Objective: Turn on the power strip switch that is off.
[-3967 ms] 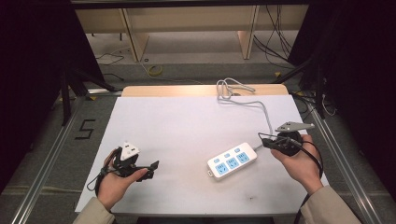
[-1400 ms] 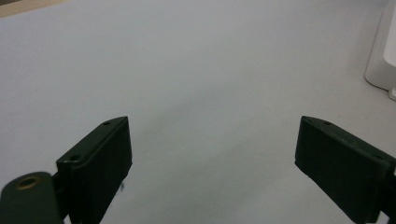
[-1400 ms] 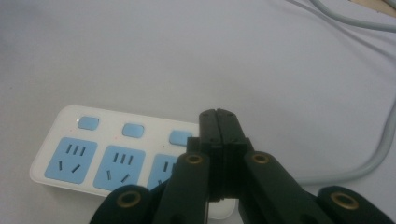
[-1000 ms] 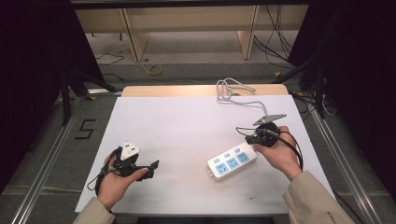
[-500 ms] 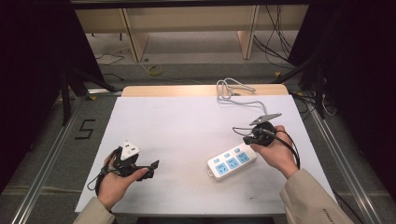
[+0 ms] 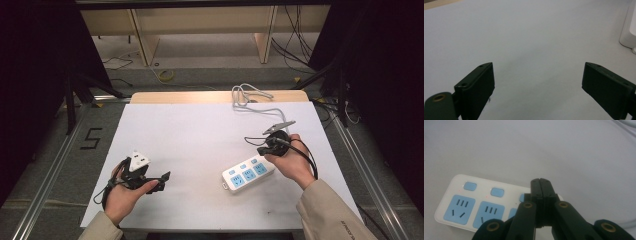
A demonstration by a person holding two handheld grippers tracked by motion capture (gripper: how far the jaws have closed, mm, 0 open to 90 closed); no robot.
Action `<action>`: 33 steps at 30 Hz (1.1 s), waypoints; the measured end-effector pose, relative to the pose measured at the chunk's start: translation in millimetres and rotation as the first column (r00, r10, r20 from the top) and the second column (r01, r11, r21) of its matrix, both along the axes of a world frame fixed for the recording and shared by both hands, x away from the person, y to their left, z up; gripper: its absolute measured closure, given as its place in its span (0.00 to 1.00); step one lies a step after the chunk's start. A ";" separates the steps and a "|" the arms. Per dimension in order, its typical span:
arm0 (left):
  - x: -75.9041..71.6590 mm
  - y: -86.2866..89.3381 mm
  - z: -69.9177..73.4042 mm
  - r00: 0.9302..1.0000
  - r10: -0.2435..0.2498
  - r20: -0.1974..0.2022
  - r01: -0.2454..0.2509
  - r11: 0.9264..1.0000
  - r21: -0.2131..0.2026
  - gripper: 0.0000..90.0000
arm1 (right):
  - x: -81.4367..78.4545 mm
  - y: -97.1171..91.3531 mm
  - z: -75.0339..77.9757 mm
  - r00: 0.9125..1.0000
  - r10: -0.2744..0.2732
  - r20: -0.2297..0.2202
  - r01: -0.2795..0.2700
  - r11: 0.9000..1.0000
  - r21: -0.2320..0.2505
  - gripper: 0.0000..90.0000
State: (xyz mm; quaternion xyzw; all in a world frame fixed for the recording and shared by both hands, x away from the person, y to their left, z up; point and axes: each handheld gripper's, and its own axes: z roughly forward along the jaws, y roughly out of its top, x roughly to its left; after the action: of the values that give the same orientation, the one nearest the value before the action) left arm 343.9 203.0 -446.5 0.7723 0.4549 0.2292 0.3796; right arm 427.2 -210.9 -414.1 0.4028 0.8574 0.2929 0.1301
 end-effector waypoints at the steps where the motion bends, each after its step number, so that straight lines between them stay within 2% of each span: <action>1: 0.0 -0.1 0.0 1.000 0.000 0.000 0.000 1.000 0.000 0.12 | 0.3 0.4 -0.2 1.000 0.001 -0.001 -0.001 1.000 0.001 1.00; 17: 0.1 -0.1 -0.1 1.000 0.000 0.001 0.000 1.000 -0.001 0.12 | 4.1 8.7 -4.3 1.000 0.017 -0.018 -0.017 1.000 -0.023 1.00; 33: 0.4 0.1 -0.1 1.000 -0.002 0.001 0.002 1.000 0.000 0.12 | 8.8 19.3 -14.6 0.998 0.042 -0.056 -0.045 0.997 -0.063 1.00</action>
State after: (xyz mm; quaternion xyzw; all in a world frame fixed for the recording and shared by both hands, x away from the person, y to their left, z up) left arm 344.3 203.0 -446.6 0.7724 0.4541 0.2293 0.3802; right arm 436.0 -191.7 -428.8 0.3875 0.8781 0.2570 0.1133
